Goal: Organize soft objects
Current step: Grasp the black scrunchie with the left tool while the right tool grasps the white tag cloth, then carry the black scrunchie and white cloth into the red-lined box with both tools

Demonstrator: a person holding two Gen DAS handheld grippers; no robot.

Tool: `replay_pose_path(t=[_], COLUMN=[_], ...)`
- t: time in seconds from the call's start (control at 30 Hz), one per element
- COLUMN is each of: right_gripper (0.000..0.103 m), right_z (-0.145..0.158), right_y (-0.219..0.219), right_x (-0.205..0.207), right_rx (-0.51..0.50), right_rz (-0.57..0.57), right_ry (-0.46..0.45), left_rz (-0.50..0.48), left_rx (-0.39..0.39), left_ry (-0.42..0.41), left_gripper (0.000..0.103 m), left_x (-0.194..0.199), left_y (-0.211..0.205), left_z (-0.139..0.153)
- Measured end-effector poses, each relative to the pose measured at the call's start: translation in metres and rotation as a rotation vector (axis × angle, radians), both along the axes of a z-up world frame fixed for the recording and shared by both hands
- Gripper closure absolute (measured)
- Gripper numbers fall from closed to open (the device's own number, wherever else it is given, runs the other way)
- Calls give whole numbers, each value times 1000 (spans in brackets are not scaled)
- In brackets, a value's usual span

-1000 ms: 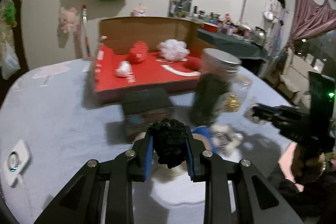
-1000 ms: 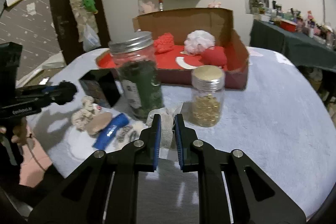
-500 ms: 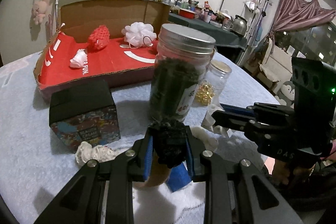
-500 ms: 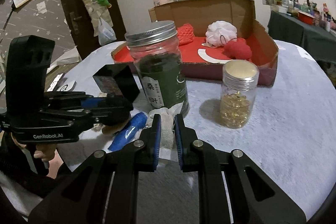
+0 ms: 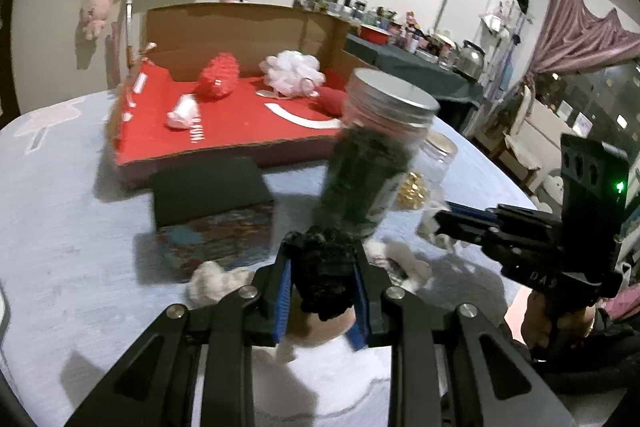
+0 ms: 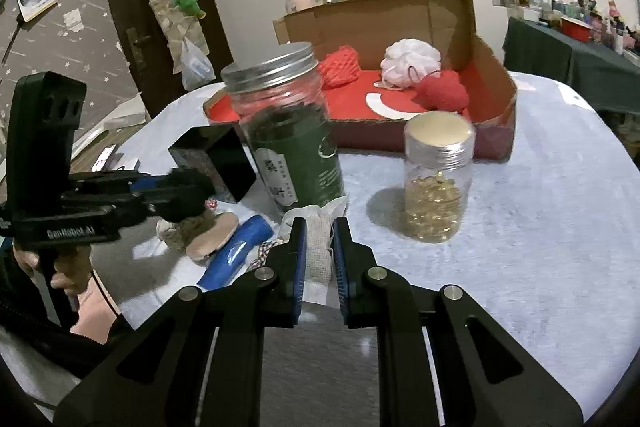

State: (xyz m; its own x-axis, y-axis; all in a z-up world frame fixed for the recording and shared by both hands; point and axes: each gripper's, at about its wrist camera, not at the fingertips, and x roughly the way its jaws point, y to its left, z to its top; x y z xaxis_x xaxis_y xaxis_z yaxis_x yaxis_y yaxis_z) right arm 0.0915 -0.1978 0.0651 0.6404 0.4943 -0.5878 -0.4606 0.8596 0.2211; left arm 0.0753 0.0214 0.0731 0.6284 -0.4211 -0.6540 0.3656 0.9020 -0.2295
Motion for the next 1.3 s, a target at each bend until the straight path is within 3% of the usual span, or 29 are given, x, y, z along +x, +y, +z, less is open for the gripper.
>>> replay_pose_path(t=[0.23,0.63,1.3], right_gripper=[90,90,90], right_z=[1,0,5], right_y=[-13,-45,-80], right_x=[1,9,39], right_rx=[-2,-32,-153], right_rz=[-40,-130,-165], right_ry=[3,5,-59], left_rz=[87,198,134], left_rx=[-3,36,89], left_ry=[-14,16,-1], left_gripper=[75,75,75], left_x=[-3,5,43], left_y=[36,78,102], left_z=[8,-1,-16])
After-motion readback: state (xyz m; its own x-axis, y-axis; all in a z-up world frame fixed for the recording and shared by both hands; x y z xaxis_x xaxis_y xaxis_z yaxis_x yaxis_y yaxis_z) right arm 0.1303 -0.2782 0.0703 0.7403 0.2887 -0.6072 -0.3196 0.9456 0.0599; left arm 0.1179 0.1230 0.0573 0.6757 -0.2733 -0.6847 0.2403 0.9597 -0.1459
